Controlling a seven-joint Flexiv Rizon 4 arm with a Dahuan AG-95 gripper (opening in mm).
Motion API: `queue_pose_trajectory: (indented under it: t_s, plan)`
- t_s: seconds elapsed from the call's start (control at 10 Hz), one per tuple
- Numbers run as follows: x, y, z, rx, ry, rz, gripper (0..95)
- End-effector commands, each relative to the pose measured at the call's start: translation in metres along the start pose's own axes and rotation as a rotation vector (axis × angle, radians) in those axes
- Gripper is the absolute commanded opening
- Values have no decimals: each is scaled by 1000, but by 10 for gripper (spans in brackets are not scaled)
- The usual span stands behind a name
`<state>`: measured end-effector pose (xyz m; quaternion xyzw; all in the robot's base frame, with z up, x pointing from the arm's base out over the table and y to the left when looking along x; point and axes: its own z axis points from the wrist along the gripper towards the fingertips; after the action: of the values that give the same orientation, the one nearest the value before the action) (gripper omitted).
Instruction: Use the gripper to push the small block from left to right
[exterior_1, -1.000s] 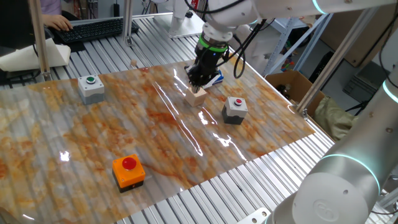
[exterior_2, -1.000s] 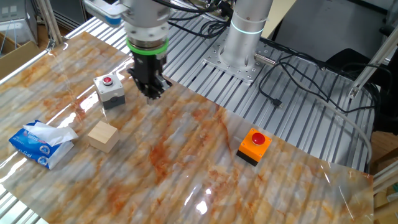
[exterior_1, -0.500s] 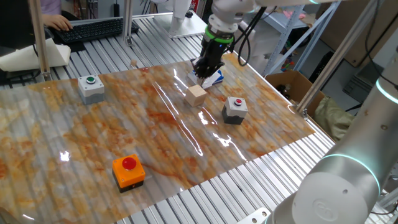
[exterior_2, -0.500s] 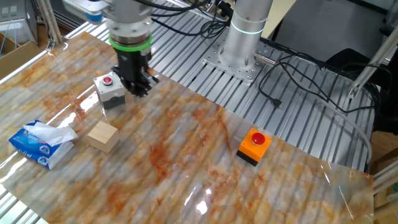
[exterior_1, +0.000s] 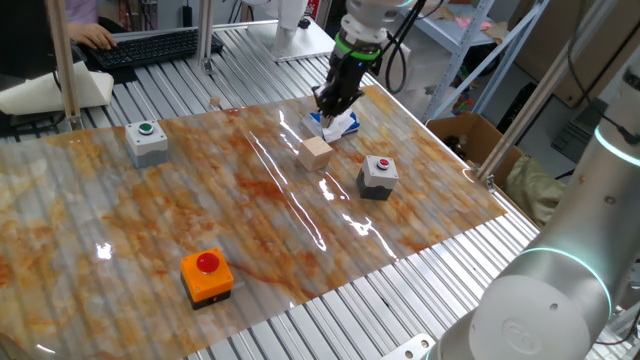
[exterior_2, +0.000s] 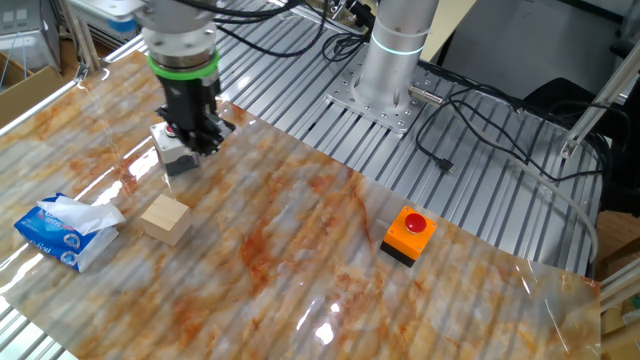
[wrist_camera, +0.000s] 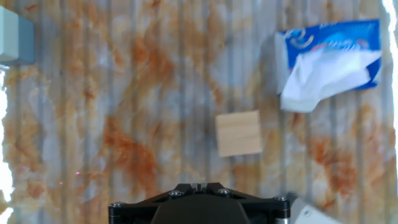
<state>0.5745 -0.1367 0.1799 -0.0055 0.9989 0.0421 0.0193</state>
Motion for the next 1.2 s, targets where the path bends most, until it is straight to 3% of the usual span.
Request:
queue_pose_trajectory:
  t_s: [0.1,0.2,0.4,0.5,0.7,0.9,1.0,1.2]
  plan:
    - [-12,-17,-1,-11,5,-51,0]
    - [-14,-22,-1,1,8,-43,0]
    - [-12,-25,2,85,7,-97,0]
    - [-11,-27,4,105,6,-120,0]
    - [-9,-31,16,103,-10,-130,0]
    - [-8,-32,36,103,-54,-117,0]
    - [-8,-31,42,100,-52,-115,0]
    - [-8,-31,41,89,-48,-114,0]
